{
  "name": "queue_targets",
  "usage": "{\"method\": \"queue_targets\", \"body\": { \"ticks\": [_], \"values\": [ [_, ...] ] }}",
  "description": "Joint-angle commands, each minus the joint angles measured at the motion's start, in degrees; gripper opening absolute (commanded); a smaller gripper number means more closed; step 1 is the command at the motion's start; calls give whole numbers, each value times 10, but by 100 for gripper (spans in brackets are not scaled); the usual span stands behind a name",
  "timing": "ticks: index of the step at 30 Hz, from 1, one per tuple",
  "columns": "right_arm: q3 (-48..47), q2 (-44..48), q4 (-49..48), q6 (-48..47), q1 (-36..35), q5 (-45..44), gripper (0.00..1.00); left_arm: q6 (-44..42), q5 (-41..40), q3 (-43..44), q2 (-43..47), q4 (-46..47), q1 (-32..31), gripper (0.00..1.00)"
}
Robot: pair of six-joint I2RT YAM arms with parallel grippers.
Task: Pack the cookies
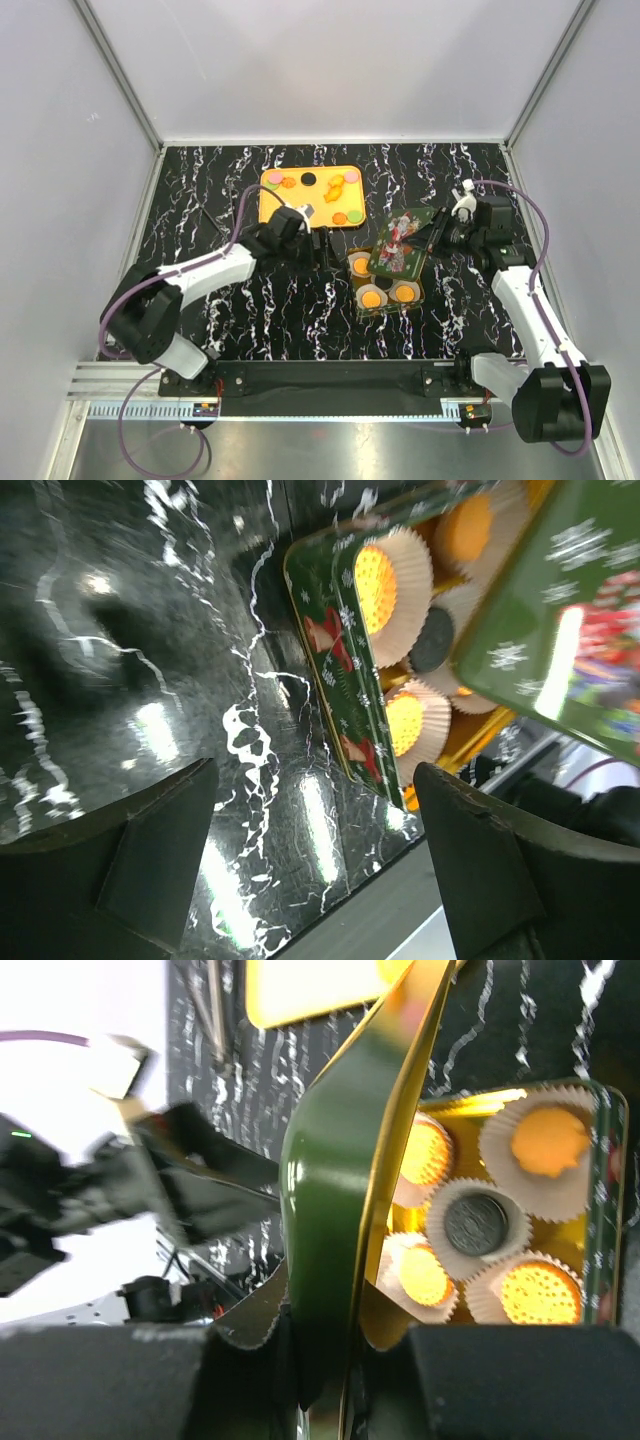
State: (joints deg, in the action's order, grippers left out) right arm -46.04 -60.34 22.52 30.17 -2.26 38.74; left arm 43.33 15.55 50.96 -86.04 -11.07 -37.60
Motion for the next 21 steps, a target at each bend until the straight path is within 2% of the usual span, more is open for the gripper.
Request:
{"method": "queue_targets", "body": {
  "ticks": [1,4,18,21],
  "values": [
    [-5,18,-76,34,7,38,0,3,-46,41,-21,27,-21,84],
    [-4,15,-82,34,9,45,0,16,-75,47,-41,33,-42,81],
    [0,10,-95,32,19,47,0,27,-109,80,-113,39,-105,77],
    [0,10,-94,30,35,52,0,25,-109,84,-126,33,-108,71]
  ]
}}
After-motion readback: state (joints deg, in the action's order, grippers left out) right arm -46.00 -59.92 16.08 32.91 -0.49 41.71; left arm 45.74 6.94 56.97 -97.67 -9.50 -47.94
